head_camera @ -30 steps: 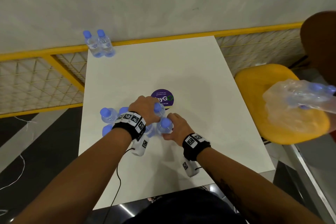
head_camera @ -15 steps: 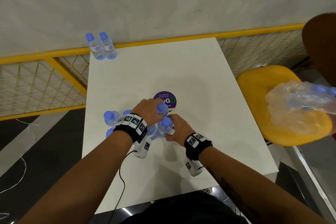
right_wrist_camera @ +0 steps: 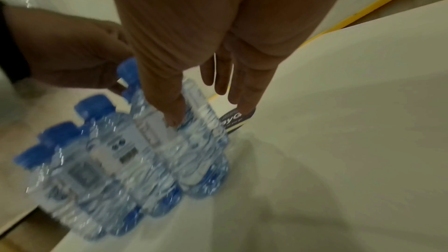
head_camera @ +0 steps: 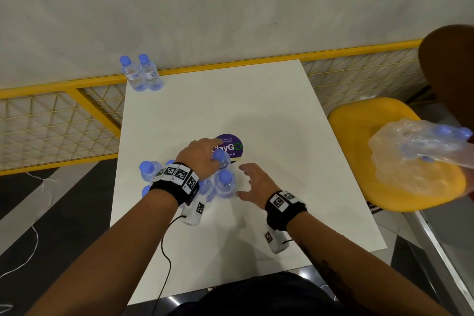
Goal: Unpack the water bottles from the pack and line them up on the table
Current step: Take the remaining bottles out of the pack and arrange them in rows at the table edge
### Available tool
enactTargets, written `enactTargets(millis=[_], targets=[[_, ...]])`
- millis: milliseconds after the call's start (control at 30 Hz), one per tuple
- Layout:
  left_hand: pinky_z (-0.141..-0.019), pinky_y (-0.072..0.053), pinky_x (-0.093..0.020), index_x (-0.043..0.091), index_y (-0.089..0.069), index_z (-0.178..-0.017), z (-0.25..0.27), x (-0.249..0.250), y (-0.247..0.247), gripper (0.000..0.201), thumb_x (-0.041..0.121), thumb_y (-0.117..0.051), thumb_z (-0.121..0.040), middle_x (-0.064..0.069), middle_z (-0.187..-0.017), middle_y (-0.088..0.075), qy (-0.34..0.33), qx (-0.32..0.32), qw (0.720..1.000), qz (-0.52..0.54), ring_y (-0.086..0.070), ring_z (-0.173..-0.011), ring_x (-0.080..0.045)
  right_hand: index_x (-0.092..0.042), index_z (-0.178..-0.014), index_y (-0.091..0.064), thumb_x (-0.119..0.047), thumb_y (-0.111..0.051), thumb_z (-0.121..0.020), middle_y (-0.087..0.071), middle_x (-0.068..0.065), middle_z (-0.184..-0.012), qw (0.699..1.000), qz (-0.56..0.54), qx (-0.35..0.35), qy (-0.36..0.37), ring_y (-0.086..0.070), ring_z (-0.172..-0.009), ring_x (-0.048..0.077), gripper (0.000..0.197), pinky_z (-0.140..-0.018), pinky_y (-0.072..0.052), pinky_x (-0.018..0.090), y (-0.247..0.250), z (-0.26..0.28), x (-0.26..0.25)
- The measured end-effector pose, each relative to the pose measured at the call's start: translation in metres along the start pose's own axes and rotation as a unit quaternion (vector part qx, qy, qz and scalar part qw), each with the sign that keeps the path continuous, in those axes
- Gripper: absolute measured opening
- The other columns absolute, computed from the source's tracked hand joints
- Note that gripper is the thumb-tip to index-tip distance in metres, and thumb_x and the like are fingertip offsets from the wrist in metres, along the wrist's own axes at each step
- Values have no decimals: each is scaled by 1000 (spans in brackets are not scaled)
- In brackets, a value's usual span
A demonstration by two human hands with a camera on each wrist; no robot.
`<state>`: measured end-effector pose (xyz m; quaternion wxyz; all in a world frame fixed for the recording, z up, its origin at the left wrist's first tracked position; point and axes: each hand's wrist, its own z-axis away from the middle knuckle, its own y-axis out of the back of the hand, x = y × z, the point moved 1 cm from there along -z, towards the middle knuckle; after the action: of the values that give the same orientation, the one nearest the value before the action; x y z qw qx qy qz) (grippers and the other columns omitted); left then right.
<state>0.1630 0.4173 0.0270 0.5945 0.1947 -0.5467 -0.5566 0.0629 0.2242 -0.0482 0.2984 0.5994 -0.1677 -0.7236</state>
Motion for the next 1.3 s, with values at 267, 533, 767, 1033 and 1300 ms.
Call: enactTargets(millis=[267, 533, 767, 1033, 1300], targets=[[-95, -51, -37, 23, -71, -118, 2, 138, -22, 32, 23, -57, -89, 3, -110, -69, -155, 98, 981, 68, -63, -105, -21, -24, -104, -66, -12, -73, -86, -66, -9, -108, 976, -100, 181, -68, -65, -98, -1, 23, -80, -58, 21, 118, 79, 84], [-91, -56, -41, 21, -73, -114, -28, 320, -122, 27, 22, -61, -90, 2, -115, -72, -266, -128, 953, 68, -67, -101, -16, -25, -109, -65, -23, -70, -89, -68, -7, -108, 903, -112, 338, -240, -66, -96, 7, 20, -78, -54, 31, 256, 170, 209], [-107, -48, -42, 21, -51, -148, -60, 430, -227, 61, 23, -66, -89, -6, -145, -56, -248, -283, 925, 47, -57, -127, -26, -19, -130, -53, -25, -69, -89, -61, 3, -124, 864, -149, 353, -327, -59, -115, 18, 44, -88, -52, 38, 322, 191, 296], [-54, -49, -33, 13, -66, -94, -132, 489, -290, 48, 60, -60, -89, -4, -80, -68, -152, -210, 965, 50, -63, -63, -20, -26, -153, -28, -12, -67, -89, -48, 7, -145, 844, -153, 286, -427, -52, -126, 27, 76, -101, -43, 33, 359, 155, 367], [-76, -55, -40, 32, -49, -128, -187, 522, -288, 55, 54, -66, -80, -3, -111, -66, -28, -260, 955, 143, -63, -88, -27, -21, -137, -51, -28, -56, -96, -54, 7, -137, 836, -114, 286, -454, -53, -122, 29, 42, -102, -44, 38, 373, 118, 414]])
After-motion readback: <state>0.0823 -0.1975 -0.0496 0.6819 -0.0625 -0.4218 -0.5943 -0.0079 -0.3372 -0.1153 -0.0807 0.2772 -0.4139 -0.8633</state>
